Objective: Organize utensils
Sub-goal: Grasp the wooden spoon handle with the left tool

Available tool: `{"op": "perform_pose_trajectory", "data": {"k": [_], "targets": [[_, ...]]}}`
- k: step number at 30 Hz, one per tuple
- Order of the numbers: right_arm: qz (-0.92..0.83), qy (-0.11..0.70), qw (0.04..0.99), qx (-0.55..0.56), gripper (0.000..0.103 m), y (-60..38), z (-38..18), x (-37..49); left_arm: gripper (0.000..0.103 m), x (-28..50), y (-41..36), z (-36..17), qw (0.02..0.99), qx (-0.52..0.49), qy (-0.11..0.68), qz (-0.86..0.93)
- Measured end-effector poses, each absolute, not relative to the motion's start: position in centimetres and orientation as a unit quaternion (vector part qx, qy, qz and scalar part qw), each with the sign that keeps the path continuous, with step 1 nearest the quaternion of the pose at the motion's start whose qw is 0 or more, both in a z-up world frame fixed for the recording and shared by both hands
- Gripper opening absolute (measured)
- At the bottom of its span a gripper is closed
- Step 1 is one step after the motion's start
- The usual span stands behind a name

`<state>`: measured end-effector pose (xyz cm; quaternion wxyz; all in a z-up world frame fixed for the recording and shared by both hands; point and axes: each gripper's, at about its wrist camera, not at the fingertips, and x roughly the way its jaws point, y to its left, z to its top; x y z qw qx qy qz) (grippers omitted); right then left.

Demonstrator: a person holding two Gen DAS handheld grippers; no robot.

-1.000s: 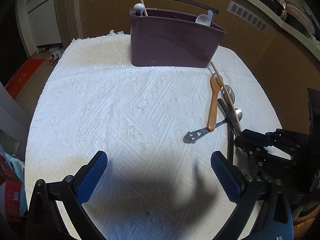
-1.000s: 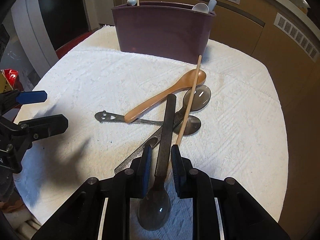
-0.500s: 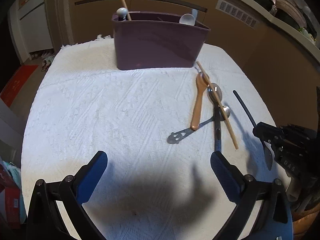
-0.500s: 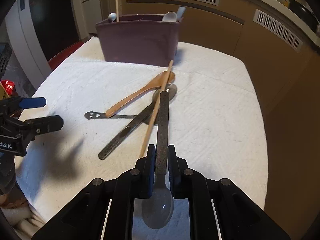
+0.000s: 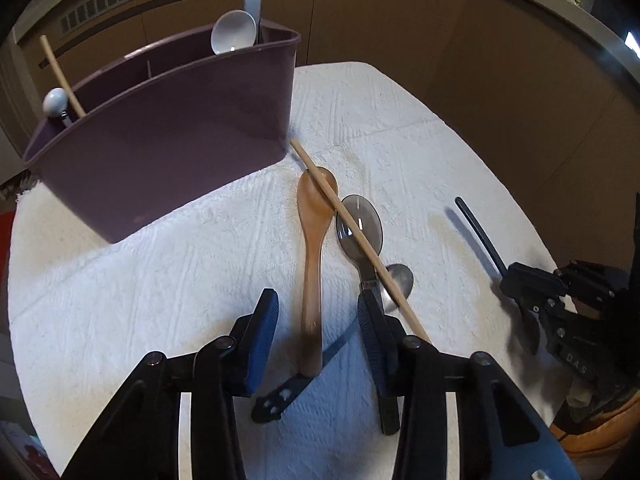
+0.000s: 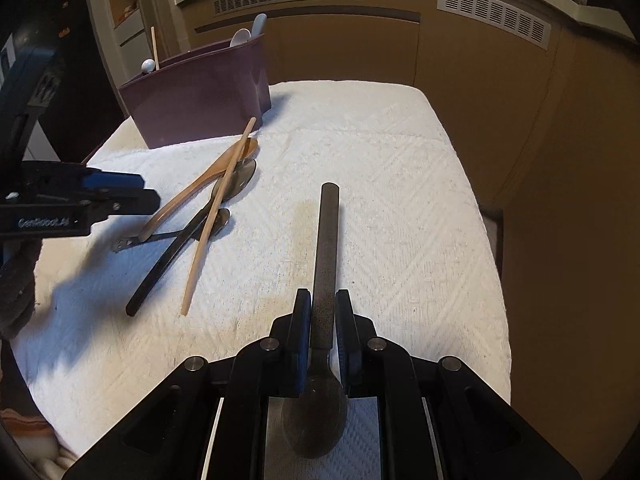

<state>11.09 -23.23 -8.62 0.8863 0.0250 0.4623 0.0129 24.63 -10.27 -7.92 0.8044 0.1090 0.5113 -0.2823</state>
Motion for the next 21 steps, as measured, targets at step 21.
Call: {"op": "perform_pose_trajectory", "data": {"k": [21], "targets": [[0.026, 0.458, 0.887, 0.057, 0.014, -24.3, -9.7, 10.6, 0.011, 25.2, -10.8, -9.2, 0.819, 0.129, 0.515, -0.217]]}}
